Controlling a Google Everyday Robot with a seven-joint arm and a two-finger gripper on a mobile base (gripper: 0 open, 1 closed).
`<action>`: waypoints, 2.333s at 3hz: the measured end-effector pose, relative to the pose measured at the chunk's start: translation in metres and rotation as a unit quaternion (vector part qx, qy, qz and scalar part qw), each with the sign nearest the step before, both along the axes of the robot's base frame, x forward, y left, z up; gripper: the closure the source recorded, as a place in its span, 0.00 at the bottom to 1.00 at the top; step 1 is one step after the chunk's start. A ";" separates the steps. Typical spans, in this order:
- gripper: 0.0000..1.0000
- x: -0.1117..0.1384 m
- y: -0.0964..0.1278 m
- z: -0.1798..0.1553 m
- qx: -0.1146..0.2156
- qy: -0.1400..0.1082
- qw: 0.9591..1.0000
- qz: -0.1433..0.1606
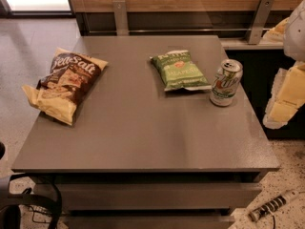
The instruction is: Move 7up can near brown chip bag
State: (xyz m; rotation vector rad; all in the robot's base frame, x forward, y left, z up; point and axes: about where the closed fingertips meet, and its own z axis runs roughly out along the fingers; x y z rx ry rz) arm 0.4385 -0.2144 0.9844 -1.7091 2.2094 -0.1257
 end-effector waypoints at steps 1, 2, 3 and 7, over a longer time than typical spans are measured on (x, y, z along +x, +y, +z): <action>0.00 0.000 0.000 0.000 0.000 0.000 1.000 0.000; 0.00 0.020 -0.017 -0.006 0.006 -0.017 0.999 -0.032; 0.00 0.055 -0.045 -0.026 0.049 -0.032 0.996 -0.067; 0.00 0.124 -0.069 -0.069 0.370 -0.065 0.923 -0.084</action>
Offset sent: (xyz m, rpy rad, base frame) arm 0.0440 -0.0369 -0.0198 0.0223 -0.0532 -0.1395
